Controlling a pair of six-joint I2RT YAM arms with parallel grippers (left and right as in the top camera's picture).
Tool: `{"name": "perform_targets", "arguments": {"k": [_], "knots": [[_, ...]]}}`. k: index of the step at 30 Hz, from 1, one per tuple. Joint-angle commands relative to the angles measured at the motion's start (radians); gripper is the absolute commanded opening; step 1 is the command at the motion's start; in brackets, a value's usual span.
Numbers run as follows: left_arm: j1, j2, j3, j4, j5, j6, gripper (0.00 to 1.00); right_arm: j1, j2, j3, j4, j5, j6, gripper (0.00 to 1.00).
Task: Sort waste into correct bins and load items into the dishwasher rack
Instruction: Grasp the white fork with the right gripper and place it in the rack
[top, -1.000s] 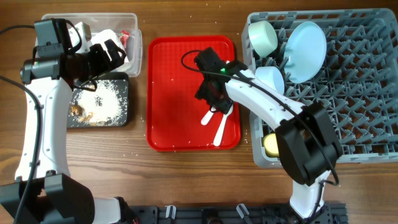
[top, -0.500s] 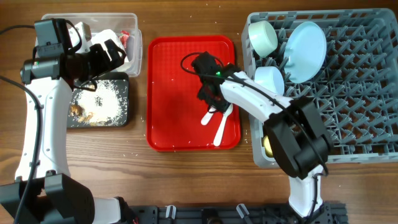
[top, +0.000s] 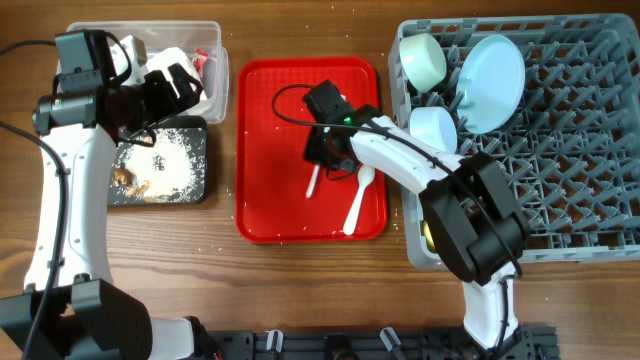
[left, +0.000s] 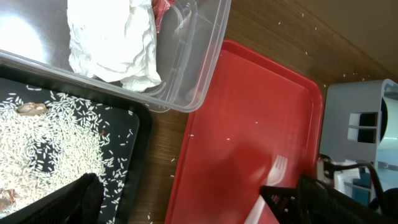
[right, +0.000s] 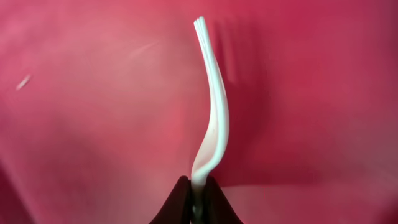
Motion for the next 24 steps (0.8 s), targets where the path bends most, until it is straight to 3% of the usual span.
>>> {"name": "perform_targets", "arguments": {"k": [1,5,8,9,13,22,23,24], "knots": [[0.005,0.004,0.006,0.002,-0.001,0.005,1.00,-0.033,-0.007,0.077,-0.021,-0.249,-0.351,0.04],[0.005,0.004,0.006,0.002,-0.001,0.005,1.00,-0.120,-0.158,0.133,-0.161,-0.253,-0.503,0.04],[0.005,0.004,0.006,0.002,-0.001,0.005,1.00,-0.248,-0.381,0.133,-0.325,-0.095,-0.502,0.04],[0.005,0.004,0.006,0.002,-0.001,0.005,1.00,-0.296,-0.443,0.133,-0.382,-0.015,-0.468,0.04],[0.005,0.004,0.006,0.002,-0.001,0.005,1.00,-0.468,-0.559,0.112,-0.587,0.360,-0.050,0.04],[0.005,0.004,0.006,0.002,-0.001,0.005,1.00,-0.565,-0.555,-0.174,-0.545,0.395,0.126,0.04],[0.005,0.004,0.006,0.002,-0.001,0.005,1.00,-0.565,-0.555,-0.187,-0.541,0.394,0.124,0.08],[0.005,0.004,0.006,0.002,-0.001,0.005,1.00,-0.565,-0.555,-0.190,-0.542,0.395,0.119,0.26]]}}
